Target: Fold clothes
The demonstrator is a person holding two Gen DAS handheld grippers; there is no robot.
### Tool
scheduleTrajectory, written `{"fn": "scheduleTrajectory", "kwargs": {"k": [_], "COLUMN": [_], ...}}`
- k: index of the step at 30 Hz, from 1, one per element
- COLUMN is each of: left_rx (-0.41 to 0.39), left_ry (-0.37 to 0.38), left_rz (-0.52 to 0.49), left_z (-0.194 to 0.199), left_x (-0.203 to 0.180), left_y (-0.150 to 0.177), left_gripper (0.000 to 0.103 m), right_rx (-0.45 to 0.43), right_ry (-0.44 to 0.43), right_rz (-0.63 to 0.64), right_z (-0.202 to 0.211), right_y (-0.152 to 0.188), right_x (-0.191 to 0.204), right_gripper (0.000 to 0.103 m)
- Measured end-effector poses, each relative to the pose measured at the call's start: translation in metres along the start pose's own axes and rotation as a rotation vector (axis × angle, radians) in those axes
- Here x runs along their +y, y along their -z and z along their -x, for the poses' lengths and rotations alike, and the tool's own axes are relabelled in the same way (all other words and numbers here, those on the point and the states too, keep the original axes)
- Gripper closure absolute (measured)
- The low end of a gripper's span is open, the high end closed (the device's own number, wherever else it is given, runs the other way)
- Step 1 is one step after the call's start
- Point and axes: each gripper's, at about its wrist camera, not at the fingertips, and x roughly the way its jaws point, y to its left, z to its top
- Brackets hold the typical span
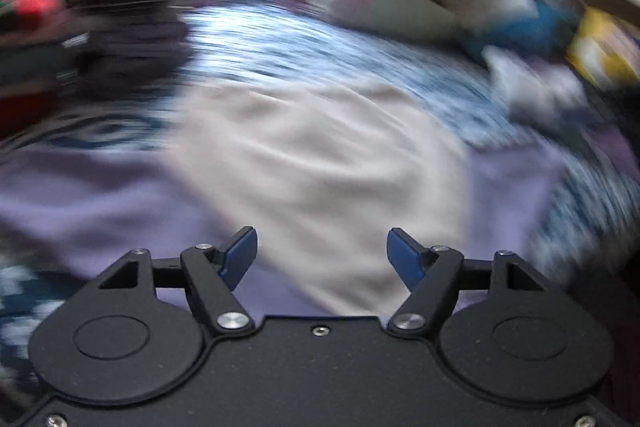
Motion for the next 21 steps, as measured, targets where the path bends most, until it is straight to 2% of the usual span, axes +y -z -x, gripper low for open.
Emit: {"fn": "scheduleTrajectory", "kwargs": {"k": [2,4,6,9,10,12,14,15,16,17,20,21], "left_rx": [0.007,0.082,0.083,0.083,0.078,0.039,0.017,0.035,0.1,0.14,0.11,0.097], "left_ry": [-0.094,-0.226,-0.259,-0.307,-0.321,-0.318,-0.283,-0.268,-0.267,-0.267,-0.286,-0.308], "left_rz": [0.06,0.061,0.115,0.197,0.205,0.131,0.035,-0.015,-0.058,-0.085,-0.059,-0.049], "left_z": [0.0,-0.009,-0.002,0.009,0.012,0.01,-0.001,-0.01,-0.025,-0.033,-0.024,-0.02], "left_x": [0.038,0.069,0.094,0.133,0.142,0.14,0.136,0.136,0.141,0.147,0.179,0.189], "left_y": [-0.009,-0.011,-0.011,-0.01,-0.012,-0.022,-0.027,-0.027,-0.025,-0.022,-0.02,-0.022], "left_gripper": [0.032,0.033,0.036,0.036,0.036,0.036,0.036,0.036,0.042,0.044,0.045,0.051], "right_rx": [0.031,0.073,0.119,0.19,0.206,0.248,0.288,0.306,0.326,0.34,0.353,0.353], "right_ry": [-0.038,-0.089,-0.112,-0.13,-0.141,-0.167,-0.176,-0.174,-0.166,-0.157,-0.134,-0.128], "right_rz": [0.037,0.045,0.072,0.132,0.143,0.18,0.22,0.239,0.257,0.269,0.296,0.294], "right_z": [-0.002,-0.009,-0.02,-0.042,-0.045,-0.055,-0.066,-0.071,-0.074,-0.077,-0.071,-0.067], "right_y": [0.007,0.019,0.031,0.054,0.061,0.074,0.085,0.089,0.093,0.095,0.1,0.101], "right_x": [0.013,0.025,0.04,0.067,0.076,0.096,0.115,0.123,0.132,0.139,0.15,0.151], "right_gripper": [0.062,0.062,0.062,0.062,0.062,0.059,0.056,0.056,0.055,0.056,0.055,0.054]}}
